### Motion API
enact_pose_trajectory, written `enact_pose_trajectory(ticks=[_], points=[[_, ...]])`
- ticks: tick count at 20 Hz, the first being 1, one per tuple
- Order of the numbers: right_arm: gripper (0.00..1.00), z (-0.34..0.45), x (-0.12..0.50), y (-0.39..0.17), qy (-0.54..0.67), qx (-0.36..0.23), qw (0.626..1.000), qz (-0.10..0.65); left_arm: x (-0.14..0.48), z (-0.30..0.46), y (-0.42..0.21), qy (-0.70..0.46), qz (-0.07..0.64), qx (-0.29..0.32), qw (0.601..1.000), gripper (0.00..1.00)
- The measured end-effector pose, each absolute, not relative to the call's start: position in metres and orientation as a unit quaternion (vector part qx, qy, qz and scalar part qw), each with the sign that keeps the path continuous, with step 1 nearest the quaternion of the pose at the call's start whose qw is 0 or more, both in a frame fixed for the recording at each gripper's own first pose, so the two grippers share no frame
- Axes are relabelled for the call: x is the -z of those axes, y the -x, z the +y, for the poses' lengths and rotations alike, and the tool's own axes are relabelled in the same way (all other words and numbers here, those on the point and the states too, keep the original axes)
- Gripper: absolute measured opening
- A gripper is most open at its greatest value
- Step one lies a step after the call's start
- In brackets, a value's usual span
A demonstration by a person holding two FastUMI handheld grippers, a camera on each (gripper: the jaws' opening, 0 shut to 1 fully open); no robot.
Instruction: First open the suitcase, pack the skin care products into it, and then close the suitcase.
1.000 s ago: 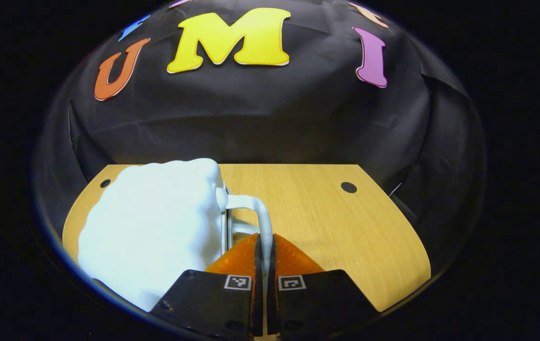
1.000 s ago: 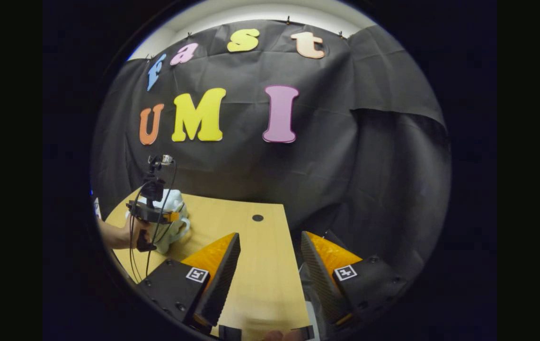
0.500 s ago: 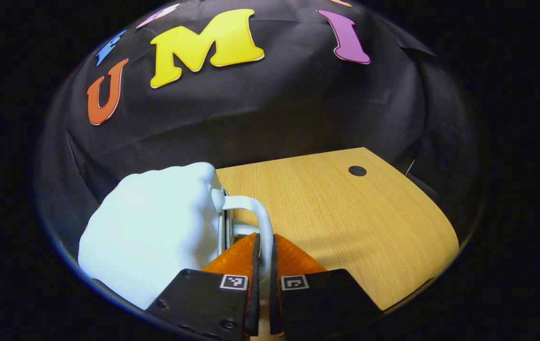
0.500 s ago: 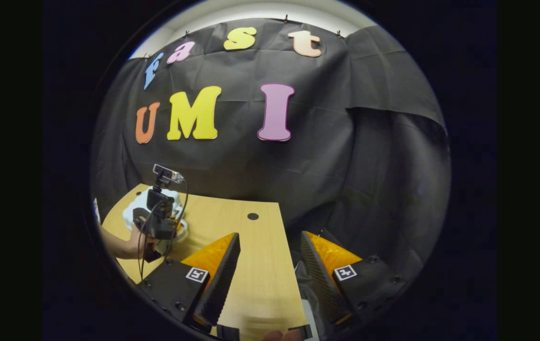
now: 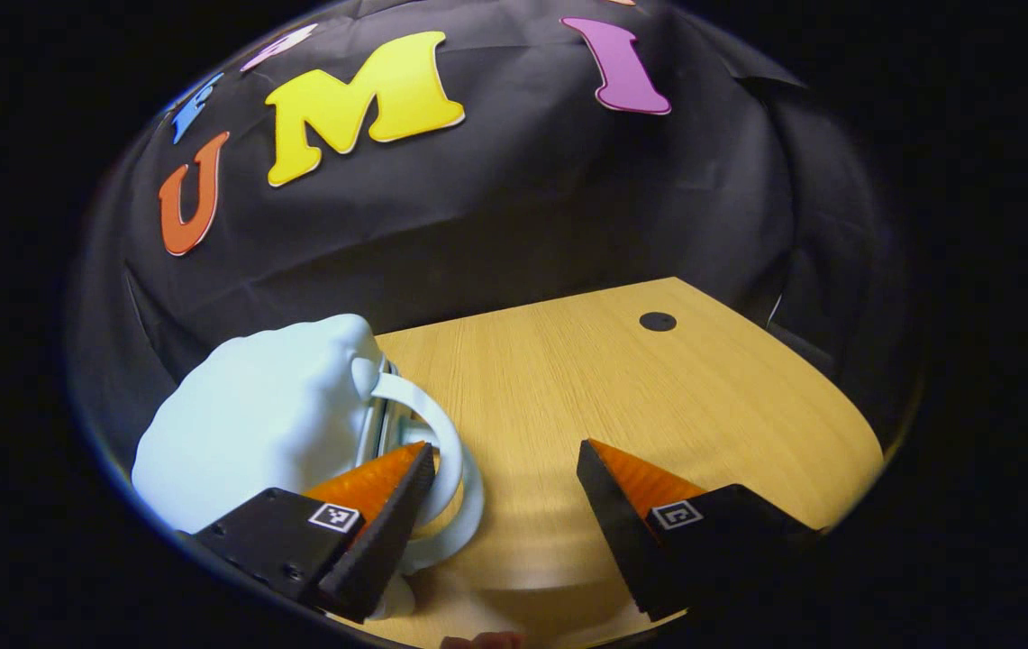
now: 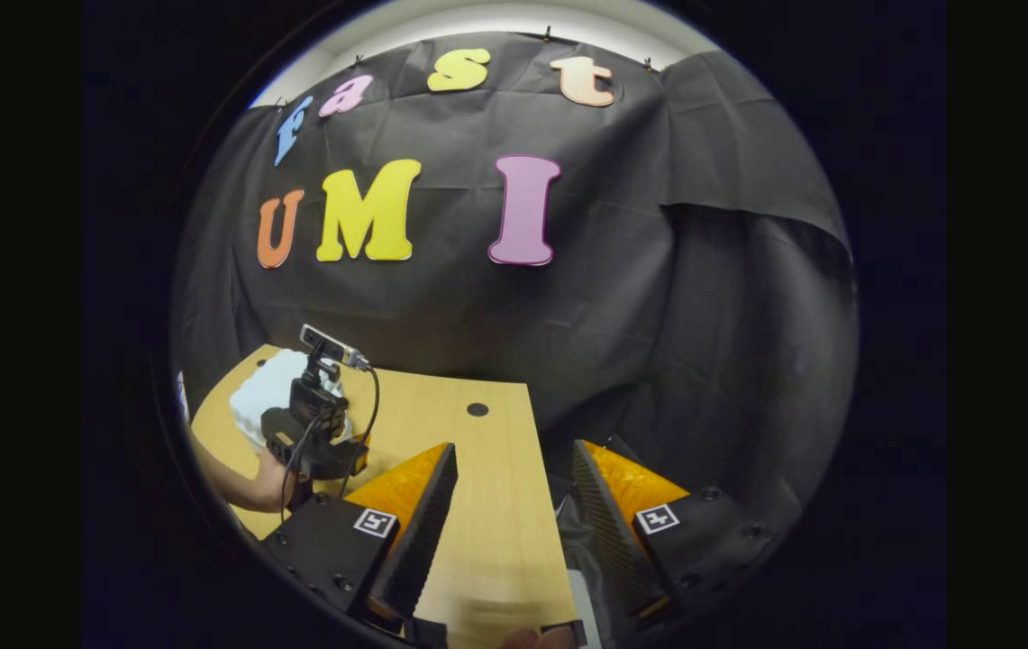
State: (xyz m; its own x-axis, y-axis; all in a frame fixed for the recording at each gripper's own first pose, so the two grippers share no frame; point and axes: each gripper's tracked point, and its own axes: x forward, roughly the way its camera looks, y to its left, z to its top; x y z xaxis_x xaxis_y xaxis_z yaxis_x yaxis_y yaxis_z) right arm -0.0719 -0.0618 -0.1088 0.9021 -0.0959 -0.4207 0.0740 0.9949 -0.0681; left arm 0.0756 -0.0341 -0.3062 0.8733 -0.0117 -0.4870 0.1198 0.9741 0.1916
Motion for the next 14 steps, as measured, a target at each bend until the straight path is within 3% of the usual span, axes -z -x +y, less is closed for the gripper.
enact_pose_trajectory(ticks=[10, 14], points=[[0.78, 0.028, 0.042, -0.003, -0.022, -0.063, 0.993, 0.102, 0.038, -0.017, -0.026, -0.021, 0.040, 0.010, 0.999, 0.99], [0.78, 0.058, 0.012, -0.016, -0.034, -0.072, 0.995, 0.059, -0.011, -0.001, 0.000, -0.014, 0.006, 0.000, 1.000, 0.98]])
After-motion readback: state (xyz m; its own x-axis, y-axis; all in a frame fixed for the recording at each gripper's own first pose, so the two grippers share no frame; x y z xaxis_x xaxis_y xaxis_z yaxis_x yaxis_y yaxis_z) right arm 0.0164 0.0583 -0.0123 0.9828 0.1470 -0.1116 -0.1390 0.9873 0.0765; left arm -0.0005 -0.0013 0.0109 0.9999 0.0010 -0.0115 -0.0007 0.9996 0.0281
